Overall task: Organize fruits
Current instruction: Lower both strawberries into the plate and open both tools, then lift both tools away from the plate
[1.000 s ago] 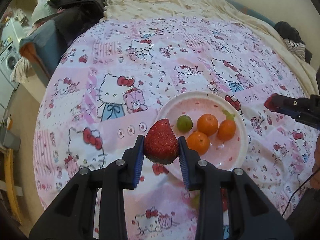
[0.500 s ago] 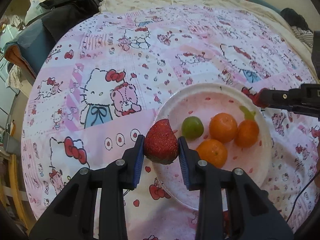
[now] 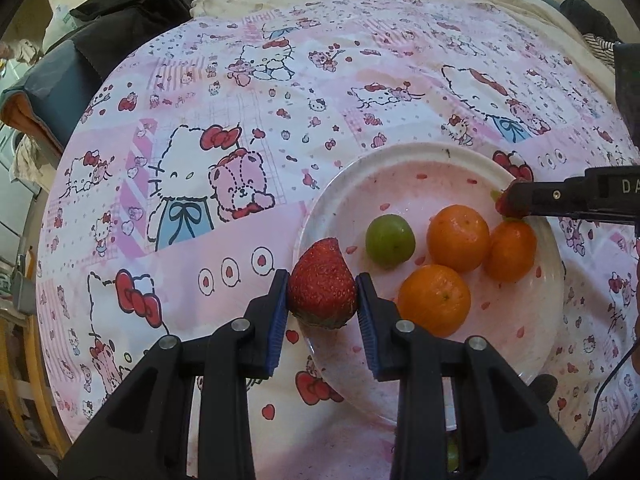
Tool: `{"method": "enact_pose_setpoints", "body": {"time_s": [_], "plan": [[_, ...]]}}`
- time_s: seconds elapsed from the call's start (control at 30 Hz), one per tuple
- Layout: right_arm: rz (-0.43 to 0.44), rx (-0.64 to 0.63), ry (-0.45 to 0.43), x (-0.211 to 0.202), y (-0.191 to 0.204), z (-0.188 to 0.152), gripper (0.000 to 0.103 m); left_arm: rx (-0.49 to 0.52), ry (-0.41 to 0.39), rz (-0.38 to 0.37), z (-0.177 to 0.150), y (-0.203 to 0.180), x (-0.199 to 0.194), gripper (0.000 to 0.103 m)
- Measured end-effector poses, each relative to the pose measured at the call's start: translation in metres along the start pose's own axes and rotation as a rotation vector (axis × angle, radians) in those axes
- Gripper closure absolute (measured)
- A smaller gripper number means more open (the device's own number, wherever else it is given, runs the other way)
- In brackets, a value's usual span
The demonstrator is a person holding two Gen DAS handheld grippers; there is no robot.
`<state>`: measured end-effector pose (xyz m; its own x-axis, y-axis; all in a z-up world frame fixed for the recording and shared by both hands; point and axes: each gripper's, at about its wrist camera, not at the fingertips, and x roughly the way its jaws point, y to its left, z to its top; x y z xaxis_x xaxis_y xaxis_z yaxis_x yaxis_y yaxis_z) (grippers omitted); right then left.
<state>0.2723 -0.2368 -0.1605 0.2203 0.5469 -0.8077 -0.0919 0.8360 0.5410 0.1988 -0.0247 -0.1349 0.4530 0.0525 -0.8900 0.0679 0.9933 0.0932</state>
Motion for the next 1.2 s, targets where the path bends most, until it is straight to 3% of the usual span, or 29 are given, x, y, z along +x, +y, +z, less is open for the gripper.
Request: {"method": "enact_pose_setpoints", "body": {"time_s": [0.43,0.47,0.57,0.63,0.67,0.8,1.2], "plan": [[-0.011,-0.008,0.004,0.002,0.002,0.000,0.068,0.016,0.016,0.013,0.001,-0.002,0.002,0.073],[-0.012,-0.011,0.000,0.001,0.002,0.000,0.068,0.015,0.019,0.003,0.001,-0.002,0.002,0.070],[-0.008,-0.025,-0.010,-0.002,0.005,0.001,0.068,0.011,0.007,-0.002,0.001,-0.003,-0.003,0.039],[-0.006,-0.030,-0.015,-0.004,0.006,0.003,0.059,0.014,-0.012,-0.002,0.001,-0.004,-0.008,0.030],[-0.001,-0.029,-0.018,-0.005,0.006,0.003,0.047,0.019,-0.012,-0.005,0.001,-0.005,-0.009,0.027],[-0.002,-0.036,-0.052,-0.014,0.009,0.004,0.027,0.028,-0.009,-0.017,0.001,-0.008,-0.012,0.026],[0.018,-0.059,-0.100,-0.040,0.021,0.001,0.025,-0.003,-0.033,-0.021,-0.001,-0.001,-0.030,0.026]]}}
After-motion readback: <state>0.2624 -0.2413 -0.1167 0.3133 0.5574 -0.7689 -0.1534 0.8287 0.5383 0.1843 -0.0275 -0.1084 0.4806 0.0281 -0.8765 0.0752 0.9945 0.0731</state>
